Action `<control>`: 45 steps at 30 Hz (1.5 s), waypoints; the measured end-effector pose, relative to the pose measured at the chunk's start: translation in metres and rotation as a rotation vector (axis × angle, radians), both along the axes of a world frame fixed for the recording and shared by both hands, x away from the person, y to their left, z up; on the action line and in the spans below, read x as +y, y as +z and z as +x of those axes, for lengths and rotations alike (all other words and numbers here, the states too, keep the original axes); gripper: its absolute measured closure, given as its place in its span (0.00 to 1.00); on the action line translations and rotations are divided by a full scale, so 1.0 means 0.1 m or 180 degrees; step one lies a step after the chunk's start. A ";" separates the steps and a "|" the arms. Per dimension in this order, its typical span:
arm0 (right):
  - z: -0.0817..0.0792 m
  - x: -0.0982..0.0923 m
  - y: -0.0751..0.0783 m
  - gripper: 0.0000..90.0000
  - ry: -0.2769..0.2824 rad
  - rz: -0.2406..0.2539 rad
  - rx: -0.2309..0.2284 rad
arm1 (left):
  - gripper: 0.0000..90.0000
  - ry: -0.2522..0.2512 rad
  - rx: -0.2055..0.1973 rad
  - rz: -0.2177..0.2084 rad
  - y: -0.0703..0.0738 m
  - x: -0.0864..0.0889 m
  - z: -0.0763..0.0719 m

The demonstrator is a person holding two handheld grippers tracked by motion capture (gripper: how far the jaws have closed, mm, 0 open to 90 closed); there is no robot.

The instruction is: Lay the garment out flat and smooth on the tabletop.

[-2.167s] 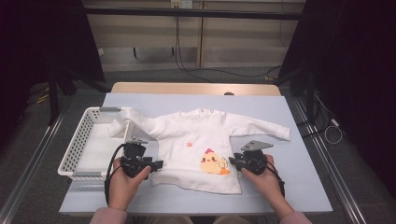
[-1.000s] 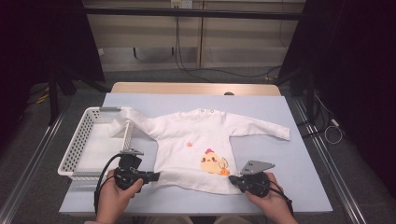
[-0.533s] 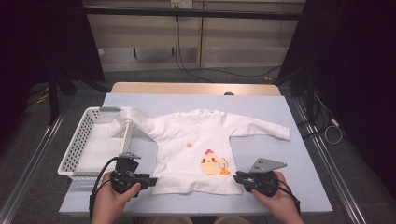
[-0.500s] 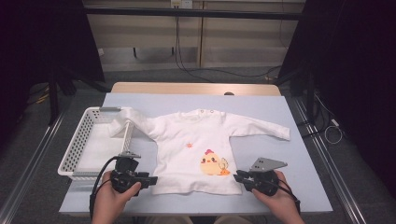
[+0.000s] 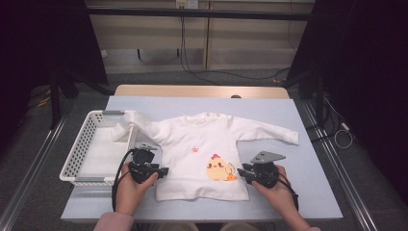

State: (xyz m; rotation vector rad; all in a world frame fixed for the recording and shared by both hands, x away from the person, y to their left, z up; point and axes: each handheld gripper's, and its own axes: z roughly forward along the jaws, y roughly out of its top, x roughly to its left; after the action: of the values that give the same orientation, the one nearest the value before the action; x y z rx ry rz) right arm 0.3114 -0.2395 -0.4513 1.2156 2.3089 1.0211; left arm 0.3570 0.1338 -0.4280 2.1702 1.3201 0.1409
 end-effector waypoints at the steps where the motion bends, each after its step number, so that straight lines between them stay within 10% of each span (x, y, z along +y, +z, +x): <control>1: 0.02 0.00 -0.02 0.79 0.0007 -0.0018 0.0031 | 0.63 0.0014 0.0010 0.0024 -0.02 -0.03 0.01; 9: 0.09 0.03 -0.02 0.99 0.0013 0.0078 0.0092 | 0.93 0.0011 0.0090 -0.0009 -0.05 -0.09 0.11; 13: 0.15 0.03 -0.01 0.99 -0.0088 0.0082 -0.0070 | 0.96 0.0029 -0.0106 -0.0039 -0.06 -0.10 0.16; 20: 0.08 0.02 -0.02 0.82 -0.0048 -0.0064 -0.0185 | 0.60 -0.0032 -0.0249 0.0023 -0.01 -0.05 0.01; 30: -0.31 -0.02 0.04 0.72 0.0203 -0.0077 -0.0095 | 0.54 -0.0130 -0.0562 -0.0077 0.18 0.05 -0.40; 39: -0.46 0.00 0.03 0.72 0.0321 -0.0134 -0.0009 | 0.61 -0.0376 -0.0242 -0.0040 0.05 0.17 -0.49; 45: -0.46 -0.02 0.01 0.97 0.0334 -0.0054 0.0024 | 0.74 -0.0416 0.0046 -0.0102 -0.04 0.14 -0.47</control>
State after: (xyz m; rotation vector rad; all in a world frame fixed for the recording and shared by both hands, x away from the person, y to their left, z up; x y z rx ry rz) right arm 0.2659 -0.2417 -0.4503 1.1040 2.4042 1.0313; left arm 0.3098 0.1477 -0.4316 2.2265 1.1761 0.0524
